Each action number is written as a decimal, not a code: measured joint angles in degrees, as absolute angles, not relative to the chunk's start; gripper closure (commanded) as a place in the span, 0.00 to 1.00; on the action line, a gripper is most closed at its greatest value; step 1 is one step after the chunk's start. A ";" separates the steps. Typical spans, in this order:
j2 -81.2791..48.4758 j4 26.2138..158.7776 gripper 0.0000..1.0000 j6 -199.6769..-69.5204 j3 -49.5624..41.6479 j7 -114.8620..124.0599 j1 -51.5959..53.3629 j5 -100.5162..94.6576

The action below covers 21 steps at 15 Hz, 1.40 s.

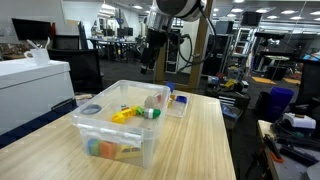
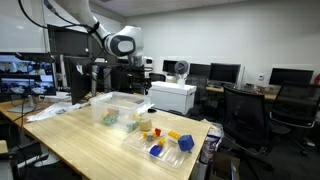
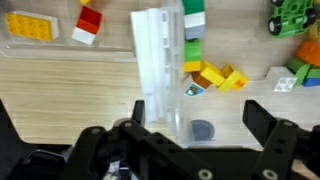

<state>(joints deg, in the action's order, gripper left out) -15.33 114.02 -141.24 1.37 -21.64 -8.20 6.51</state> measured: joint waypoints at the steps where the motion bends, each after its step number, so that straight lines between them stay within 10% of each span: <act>1: -14.72 115.65 0.00 -141.88 2.11 -21.91 -6.78 5.62; 21: -18.51 122.93 0.00 -132.83 6.54 -35.62 0.91 -5.46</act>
<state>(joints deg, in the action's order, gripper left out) -18.51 122.93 -132.83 6.54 -35.62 0.91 -5.46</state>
